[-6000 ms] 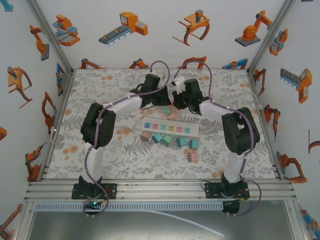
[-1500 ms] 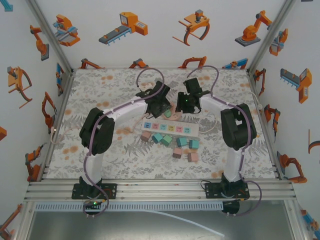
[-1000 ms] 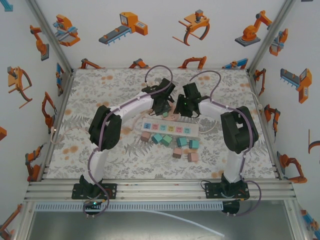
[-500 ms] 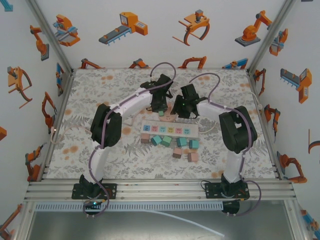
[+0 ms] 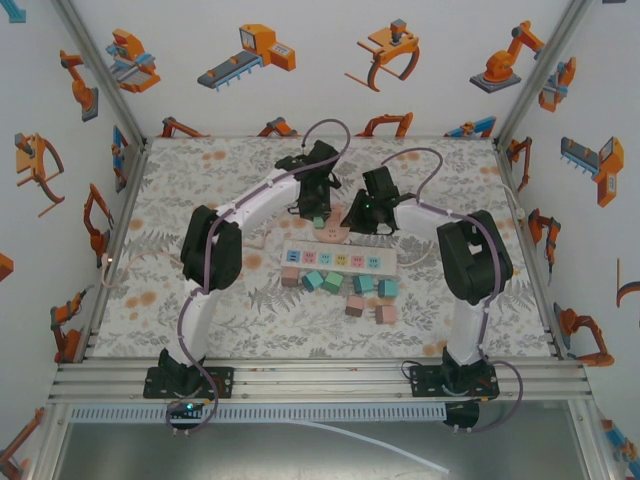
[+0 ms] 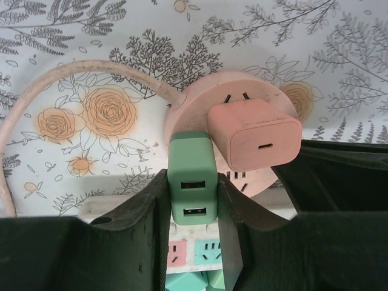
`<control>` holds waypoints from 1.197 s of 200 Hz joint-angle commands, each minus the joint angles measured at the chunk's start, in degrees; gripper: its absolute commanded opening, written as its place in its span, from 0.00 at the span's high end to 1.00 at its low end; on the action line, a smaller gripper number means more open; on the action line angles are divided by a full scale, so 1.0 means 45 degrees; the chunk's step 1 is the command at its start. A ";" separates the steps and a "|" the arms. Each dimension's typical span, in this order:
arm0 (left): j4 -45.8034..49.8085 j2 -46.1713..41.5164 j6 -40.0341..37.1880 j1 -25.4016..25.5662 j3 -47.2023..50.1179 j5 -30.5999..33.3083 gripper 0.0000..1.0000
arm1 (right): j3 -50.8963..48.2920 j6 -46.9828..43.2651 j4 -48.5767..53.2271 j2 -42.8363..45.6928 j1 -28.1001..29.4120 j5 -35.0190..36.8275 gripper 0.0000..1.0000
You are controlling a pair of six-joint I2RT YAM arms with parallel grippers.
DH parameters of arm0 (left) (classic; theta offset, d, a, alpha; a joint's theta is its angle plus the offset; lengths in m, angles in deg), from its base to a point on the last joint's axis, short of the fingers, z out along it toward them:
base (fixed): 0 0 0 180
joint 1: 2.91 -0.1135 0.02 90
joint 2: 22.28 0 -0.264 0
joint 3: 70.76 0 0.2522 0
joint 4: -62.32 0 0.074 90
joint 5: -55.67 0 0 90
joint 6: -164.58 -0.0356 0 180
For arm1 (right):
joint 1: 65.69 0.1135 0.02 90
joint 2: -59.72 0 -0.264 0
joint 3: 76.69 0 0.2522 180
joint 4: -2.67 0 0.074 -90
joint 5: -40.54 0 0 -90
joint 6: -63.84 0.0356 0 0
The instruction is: Pull the plug off the socket
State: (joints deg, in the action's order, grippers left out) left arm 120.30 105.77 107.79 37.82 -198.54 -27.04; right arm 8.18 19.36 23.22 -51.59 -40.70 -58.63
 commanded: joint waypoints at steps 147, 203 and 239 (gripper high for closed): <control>-0.0931 -0.0095 -0.2753 0.0741 -0.1086 -0.1192 0.97 | -0.0313 -0.0634 0.2063 -0.1478 0.0462 0.1987 0.73; -0.2104 -0.0823 -0.1893 0.0191 -0.0072 -0.2792 1.00 | -0.0262 -0.0962 0.2118 -0.1324 0.0462 0.1971 0.73; -0.1697 -0.0573 -0.1904 0.0245 0.0617 -0.1617 1.00 | -0.0879 -0.1004 0.0063 -0.0055 0.0432 -0.0032 0.46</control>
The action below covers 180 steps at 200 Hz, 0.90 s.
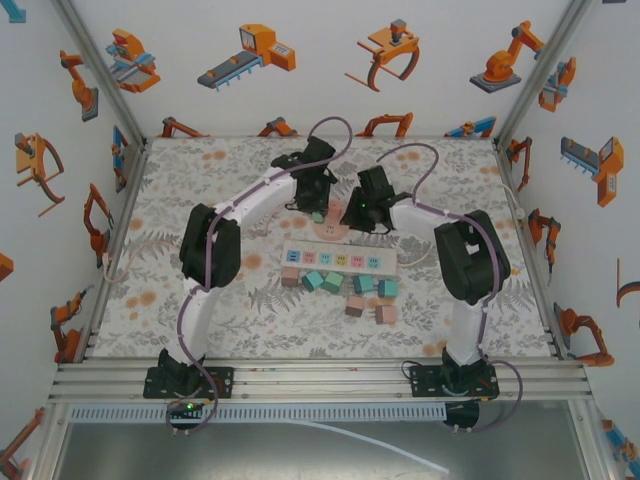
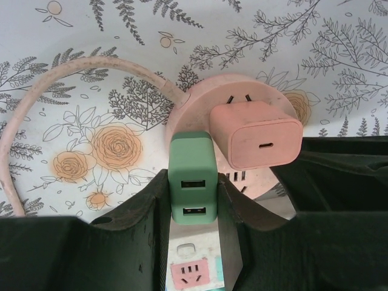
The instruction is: Pull the plug off the socket
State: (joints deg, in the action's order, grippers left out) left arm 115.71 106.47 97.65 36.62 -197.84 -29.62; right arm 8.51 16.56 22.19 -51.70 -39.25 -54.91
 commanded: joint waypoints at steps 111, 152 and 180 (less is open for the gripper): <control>-0.2854 -0.2068 0.2393 -0.0110 0.1184 -0.3586 0.98 | -0.0691 0.0419 0.1865 -0.1405 0.0167 -0.0029 0.52; -0.2441 -0.1389 0.1755 0.0114 -0.0204 -0.4127 0.99 | -0.0454 -0.0299 0.3007 -0.1862 0.0545 0.0683 0.57; 0.0673 -0.0058 -0.2517 0.1225 -0.1967 0.0933 1.00 | -0.0579 -0.0428 0.3212 -0.1979 0.0629 0.1127 0.57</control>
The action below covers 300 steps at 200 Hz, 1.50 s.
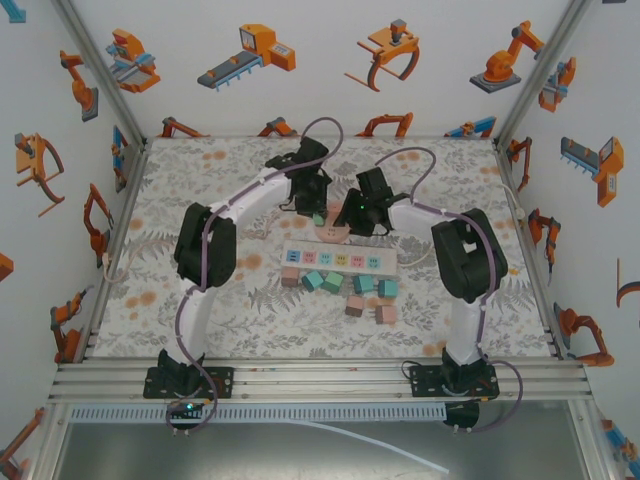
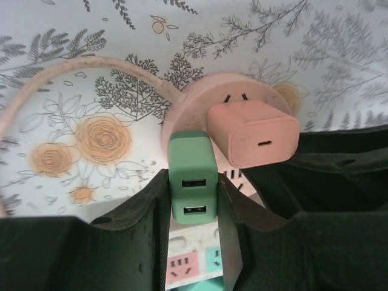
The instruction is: Pull the plug off the socket
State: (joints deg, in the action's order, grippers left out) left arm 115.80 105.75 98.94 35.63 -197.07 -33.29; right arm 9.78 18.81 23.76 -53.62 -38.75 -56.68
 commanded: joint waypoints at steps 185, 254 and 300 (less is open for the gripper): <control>0.0576 -0.2988 -0.1653 -0.0319 -0.1013 -0.4237 1.00 | -0.0713 -0.0420 0.2843 -0.0528 0.0518 0.1579 0.48; -0.4039 -1.0655 -0.2557 -0.0555 0.7493 -0.3729 1.00 | -0.0759 -0.0299 0.2006 0.2081 0.0232 0.0892 0.38; -0.5001 -1.4504 -0.4416 0.0211 1.1806 -0.7197 1.00 | -0.1975 -0.0413 0.0804 0.4427 -0.0335 0.0888 0.36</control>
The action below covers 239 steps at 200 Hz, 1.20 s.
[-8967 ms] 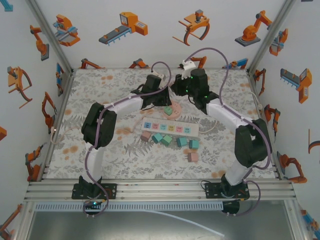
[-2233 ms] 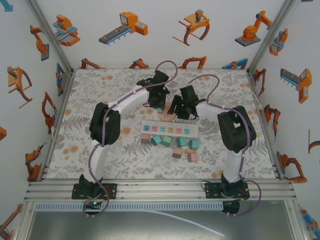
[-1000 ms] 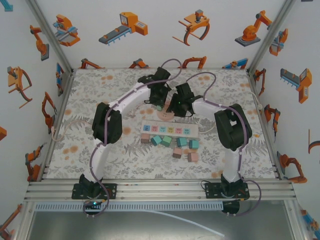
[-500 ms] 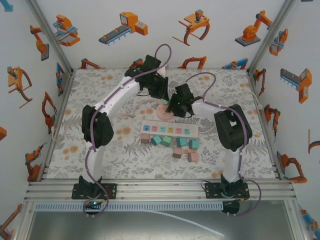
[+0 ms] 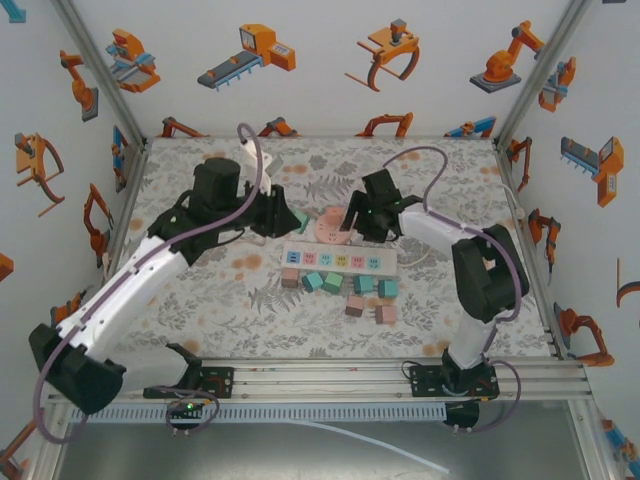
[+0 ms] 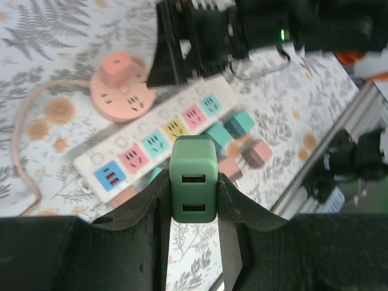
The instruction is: Pull the plug off the socket
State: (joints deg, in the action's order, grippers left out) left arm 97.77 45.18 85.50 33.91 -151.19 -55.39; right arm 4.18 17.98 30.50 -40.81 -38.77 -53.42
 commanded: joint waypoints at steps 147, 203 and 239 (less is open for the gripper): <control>-0.8125 0.2803 0.6656 0.4904 0.7170 0.4353 0.98 | -0.3254 -0.1021 -0.0986 0.4097 -0.0474 0.1105 0.37; -0.7349 0.4157 0.6909 0.4864 0.6773 0.4355 0.83 | -0.3351 -0.1118 -0.0801 0.4245 -0.0474 0.1272 0.37; -0.6378 0.4182 0.7104 0.4724 0.6446 0.4708 0.66 | -0.3351 -0.1263 -0.0733 0.4371 -0.0474 0.1488 0.37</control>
State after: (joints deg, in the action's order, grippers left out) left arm 63.10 63.15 116.54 55.63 -121.49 -36.76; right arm -10.37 13.61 26.58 -23.31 -40.81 -49.12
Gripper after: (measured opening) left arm 0.344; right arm 0.635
